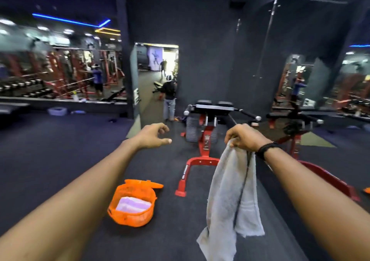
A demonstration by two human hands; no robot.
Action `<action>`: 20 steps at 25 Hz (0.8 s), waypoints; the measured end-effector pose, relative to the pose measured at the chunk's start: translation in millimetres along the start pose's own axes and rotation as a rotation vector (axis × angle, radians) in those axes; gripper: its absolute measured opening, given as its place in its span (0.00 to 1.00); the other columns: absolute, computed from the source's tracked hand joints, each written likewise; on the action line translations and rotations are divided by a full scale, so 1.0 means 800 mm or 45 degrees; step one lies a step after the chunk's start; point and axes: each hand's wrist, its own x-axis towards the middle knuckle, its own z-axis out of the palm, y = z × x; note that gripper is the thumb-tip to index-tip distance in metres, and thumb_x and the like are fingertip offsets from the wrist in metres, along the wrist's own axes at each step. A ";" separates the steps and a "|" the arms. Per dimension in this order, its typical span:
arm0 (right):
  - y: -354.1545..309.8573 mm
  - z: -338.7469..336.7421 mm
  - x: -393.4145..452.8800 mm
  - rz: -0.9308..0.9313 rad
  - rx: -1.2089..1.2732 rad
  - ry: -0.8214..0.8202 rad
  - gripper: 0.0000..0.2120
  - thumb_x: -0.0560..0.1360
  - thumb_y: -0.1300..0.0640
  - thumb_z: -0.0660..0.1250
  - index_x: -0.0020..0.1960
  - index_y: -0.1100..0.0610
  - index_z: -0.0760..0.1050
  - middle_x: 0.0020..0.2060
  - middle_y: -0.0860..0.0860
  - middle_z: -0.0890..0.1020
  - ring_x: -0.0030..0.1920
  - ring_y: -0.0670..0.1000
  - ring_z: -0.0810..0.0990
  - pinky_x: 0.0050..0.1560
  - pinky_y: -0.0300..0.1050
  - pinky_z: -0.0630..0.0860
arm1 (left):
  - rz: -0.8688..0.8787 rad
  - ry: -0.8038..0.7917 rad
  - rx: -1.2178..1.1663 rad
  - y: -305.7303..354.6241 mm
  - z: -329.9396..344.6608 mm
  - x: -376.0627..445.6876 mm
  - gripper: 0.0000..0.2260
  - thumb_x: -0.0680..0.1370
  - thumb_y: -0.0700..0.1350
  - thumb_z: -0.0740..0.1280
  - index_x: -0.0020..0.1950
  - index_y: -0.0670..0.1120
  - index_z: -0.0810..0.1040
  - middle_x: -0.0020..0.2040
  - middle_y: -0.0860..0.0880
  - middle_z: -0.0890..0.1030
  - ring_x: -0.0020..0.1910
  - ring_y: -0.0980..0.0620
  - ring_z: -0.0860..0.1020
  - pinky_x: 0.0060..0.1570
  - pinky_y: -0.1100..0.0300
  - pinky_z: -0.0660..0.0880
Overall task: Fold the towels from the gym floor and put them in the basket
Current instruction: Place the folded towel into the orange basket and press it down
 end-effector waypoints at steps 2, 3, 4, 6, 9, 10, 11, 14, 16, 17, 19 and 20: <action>-0.042 0.013 0.052 -0.039 0.025 0.002 0.10 0.68 0.62 0.71 0.39 0.46 0.80 0.40 0.45 0.83 0.46 0.47 0.80 0.49 0.44 0.76 | -0.054 -0.001 0.008 -0.052 -0.033 0.002 0.22 0.74 0.51 0.72 0.64 0.46 0.74 0.60 0.47 0.78 0.56 0.51 0.75 0.52 0.64 0.67; -0.062 0.021 0.075 -0.058 0.030 0.006 0.10 0.68 0.63 0.70 0.40 0.47 0.81 0.39 0.44 0.82 0.46 0.46 0.79 0.48 0.43 0.75 | -0.074 -0.009 0.006 -0.077 -0.046 0.003 0.22 0.74 0.52 0.72 0.64 0.46 0.74 0.60 0.47 0.77 0.55 0.52 0.75 0.52 0.64 0.67; -0.079 0.031 0.098 -0.085 0.038 0.007 0.10 0.68 0.62 0.70 0.39 0.46 0.80 0.39 0.45 0.82 0.46 0.46 0.80 0.48 0.42 0.75 | -0.098 -0.013 0.005 -0.102 -0.057 0.005 0.22 0.74 0.53 0.72 0.64 0.47 0.74 0.60 0.47 0.77 0.55 0.53 0.74 0.53 0.63 0.68; -0.110 0.052 0.146 -0.138 0.093 0.001 0.14 0.66 0.62 0.71 0.34 0.42 0.77 0.39 0.46 0.84 0.46 0.48 0.82 0.50 0.46 0.77 | -0.158 -0.007 -0.001 -0.150 -0.073 0.009 0.22 0.73 0.54 0.71 0.64 0.48 0.74 0.61 0.48 0.77 0.58 0.52 0.75 0.56 0.59 0.71; -0.146 0.082 0.214 -0.243 0.200 -0.043 0.11 0.65 0.63 0.72 0.38 0.46 0.80 0.40 0.48 0.85 0.45 0.48 0.83 0.51 0.49 0.79 | -0.204 0.000 0.008 -0.206 -0.085 0.019 0.21 0.74 0.53 0.71 0.64 0.48 0.74 0.62 0.48 0.77 0.62 0.51 0.75 0.59 0.59 0.70; -0.158 0.093 0.238 -0.285 0.251 -0.044 0.11 0.65 0.63 0.72 0.40 0.48 0.81 0.40 0.48 0.85 0.45 0.48 0.83 0.51 0.49 0.79 | -0.215 0.003 0.019 -0.224 -0.087 0.026 0.22 0.74 0.53 0.71 0.65 0.48 0.74 0.62 0.48 0.77 0.62 0.51 0.74 0.59 0.60 0.70; -0.169 0.104 0.263 -0.304 0.321 -0.044 0.11 0.65 0.63 0.72 0.42 0.48 0.80 0.40 0.49 0.85 0.44 0.48 0.84 0.51 0.50 0.80 | -0.230 0.004 0.030 -0.240 -0.090 0.036 0.22 0.74 0.53 0.71 0.65 0.47 0.74 0.63 0.47 0.77 0.62 0.51 0.74 0.59 0.60 0.70; -0.197 0.132 0.340 -0.374 0.537 -0.114 0.14 0.69 0.67 0.72 0.47 0.52 0.76 0.40 0.55 0.84 0.43 0.53 0.84 0.50 0.51 0.81 | -0.286 0.004 0.069 -0.291 -0.097 0.078 0.22 0.74 0.54 0.71 0.65 0.47 0.74 0.63 0.47 0.77 0.63 0.51 0.74 0.61 0.58 0.71; -0.216 0.145 0.392 -0.448 0.644 -0.193 0.15 0.70 0.68 0.72 0.48 0.51 0.73 0.41 0.58 0.84 0.44 0.55 0.84 0.50 0.49 0.79 | -0.317 0.012 0.071 -0.317 -0.106 0.111 0.21 0.74 0.54 0.71 0.64 0.49 0.74 0.63 0.47 0.77 0.62 0.51 0.74 0.62 0.57 0.71; -0.225 0.149 0.414 -0.481 0.687 -0.228 0.16 0.70 0.68 0.72 0.47 0.50 0.71 0.41 0.58 0.85 0.45 0.55 0.84 0.50 0.49 0.78 | -0.322 0.011 0.071 -0.326 -0.110 0.126 0.21 0.73 0.55 0.71 0.64 0.50 0.75 0.63 0.48 0.77 0.62 0.52 0.75 0.62 0.56 0.72; -0.241 0.154 0.468 -0.560 0.765 -0.306 0.17 0.70 0.67 0.73 0.47 0.49 0.70 0.42 0.60 0.85 0.45 0.56 0.83 0.48 0.49 0.77 | -0.335 0.008 0.049 -0.341 -0.118 0.166 0.21 0.72 0.55 0.72 0.63 0.51 0.75 0.61 0.49 0.77 0.61 0.52 0.75 0.61 0.56 0.72; -0.251 0.155 0.492 -0.584 0.780 -0.338 0.17 0.69 0.66 0.74 0.48 0.50 0.70 0.42 0.60 0.85 0.44 0.54 0.82 0.46 0.48 0.76 | -0.332 0.006 0.011 -0.346 -0.121 0.186 0.22 0.71 0.55 0.73 0.63 0.52 0.75 0.60 0.50 0.77 0.60 0.53 0.75 0.60 0.57 0.72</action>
